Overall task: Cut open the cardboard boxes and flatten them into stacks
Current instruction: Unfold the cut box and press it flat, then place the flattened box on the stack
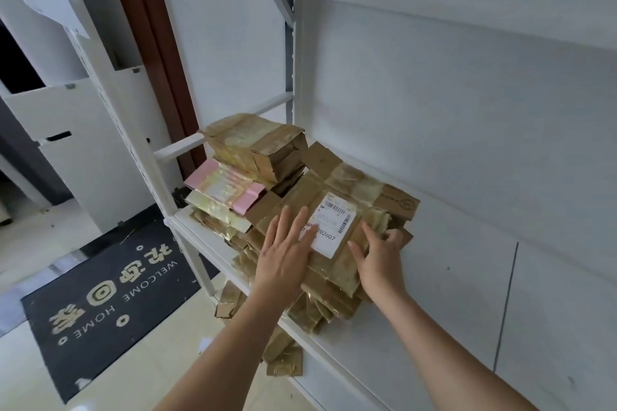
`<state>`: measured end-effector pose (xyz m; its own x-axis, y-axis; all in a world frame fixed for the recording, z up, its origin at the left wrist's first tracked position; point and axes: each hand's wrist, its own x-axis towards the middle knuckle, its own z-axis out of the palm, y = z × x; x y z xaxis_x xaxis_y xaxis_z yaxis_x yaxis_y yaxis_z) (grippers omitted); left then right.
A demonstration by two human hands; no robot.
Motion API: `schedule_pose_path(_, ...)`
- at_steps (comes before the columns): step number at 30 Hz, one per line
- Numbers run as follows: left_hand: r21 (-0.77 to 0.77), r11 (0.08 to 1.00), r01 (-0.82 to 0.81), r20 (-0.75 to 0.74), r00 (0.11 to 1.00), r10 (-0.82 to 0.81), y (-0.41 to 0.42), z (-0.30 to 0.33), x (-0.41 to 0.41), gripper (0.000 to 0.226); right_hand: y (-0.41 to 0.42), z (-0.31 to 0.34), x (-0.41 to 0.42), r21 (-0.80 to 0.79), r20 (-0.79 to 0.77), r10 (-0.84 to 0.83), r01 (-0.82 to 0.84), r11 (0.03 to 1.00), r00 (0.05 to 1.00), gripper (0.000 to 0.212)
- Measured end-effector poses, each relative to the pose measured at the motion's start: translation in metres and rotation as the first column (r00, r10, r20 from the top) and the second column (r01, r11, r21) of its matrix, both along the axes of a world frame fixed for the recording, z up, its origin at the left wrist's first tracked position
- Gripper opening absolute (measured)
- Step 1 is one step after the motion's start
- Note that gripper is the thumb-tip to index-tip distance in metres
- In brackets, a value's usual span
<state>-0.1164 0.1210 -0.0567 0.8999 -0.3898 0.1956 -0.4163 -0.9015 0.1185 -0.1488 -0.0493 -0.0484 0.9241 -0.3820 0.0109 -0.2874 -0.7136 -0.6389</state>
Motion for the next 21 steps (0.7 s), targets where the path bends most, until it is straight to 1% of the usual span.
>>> schedule_pose_path(1,0.000,1.000,0.022,-0.063,0.998,-0.022,0.001,-0.003,0.004,0.052,0.000,0.000,0.000,-0.118,-0.002,-0.014,0.013,0.993,1.000,0.050)
schedule_pose_path(3,0.012,0.999,0.040,-0.175,0.984,-0.038,0.006,-0.011,0.010,0.049,-0.001,-0.007,-0.002,-0.387,0.060,-0.005,0.028,0.922,0.998,0.041)
schedule_pose_path(4,0.022,0.999,0.048,-0.208,0.977,-0.042,0.007,-0.014,0.011,0.050,-0.002,-0.012,-0.004,-0.473,0.073,0.031,0.007,0.881,0.997,0.039)
schedule_pose_path(5,0.024,0.998,0.050,-0.232,0.972,-0.043,0.008,-0.016,0.011,0.050,-0.002,-0.018,-0.006,-0.522,0.068,0.065,-0.020,0.853,0.996,0.038)
schedule_pose_path(6,0.017,0.999,0.045,-0.256,0.966,-0.039,0.008,-0.017,0.013,0.050,-0.002,-0.023,-0.007,-0.514,0.024,0.097,-0.071,0.855,0.995,0.040)
schedule_pose_path(7,0.010,0.999,0.035,-0.284,0.958,-0.030,0.006,-0.018,0.014,0.050,-0.002,-0.028,-0.008,-0.473,-0.016,0.120,-0.114,0.874,0.993,0.043)
schedule_pose_path(8,0.010,1.000,0.023,-0.311,0.950,-0.018,0.004,-0.018,0.015,0.050,-0.002,-0.029,-0.008,-0.429,-0.047,0.137,-0.144,0.892,0.989,0.046)
schedule_pose_path(10,0.034,0.999,0.002,-0.369,0.930,0.010,-0.003,-0.013,0.019,0.052,-0.008,-0.027,-0.007,-0.401,-0.086,0.164,-0.184,0.897,0.983,0.049)
schedule_pose_path(12,0.106,0.994,0.004,-0.420,0.906,0.041,-0.010,-0.004,0.022,0.054,-0.015,-0.019,-0.003,-0.349,-0.131,0.202,-0.236,0.907,0.971,0.052)
schedule_pose_path(14,0.190,0.982,0.010,-0.435,0.897,0.075,-0.016,0.007,0.024,0.058,-0.023,-0.008,-0.001,-0.250,-0.187,0.252,-0.294,0.923,0.950,0.053)
schedule_pose_path(15,0.233,0.972,0.008,-0.412,0.907,0.092,-0.019,0.015,0.025,0.059,-0.027,-0.002,-0.001,-0.192,-0.193,0.283,-0.319,0.928,0.940,0.053)
schedule_pose_path(16,0.281,0.960,0.001,-0.358,0.928,0.104,-0.023,0.024,0.024,0.058,-0.031,0.004,-0.002,-0.140,-0.174,0.311,-0.336,0.931,0.934,0.052)
schedule_pose_path(18,0.359,0.933,-0.030,-0.196,0.975,0.107,-0.032,0.043,0.021,0.049,-0.039,0.017,-0.007,-0.089,-0.090,0.332,-0.339,0.937,0.939,0.049)
schedule_pose_path(19,0.366,0.929,-0.046,-0.122,0.988,0.097,-0.037,0.051,0.019,0.043,-0.044,0.024,-0.011,-0.101,-0.041,0.320,-0.323,0.941,0.946,0.047)
schedule_pose_path(21,0.303,0.952,-0.044,-0.026,0.998,0.054,-0.048,0.065,0.013,0.034,-0.056,0.035,-0.021,-0.189,0.030,0.277,-0.267,0.945,0.960,0.043)
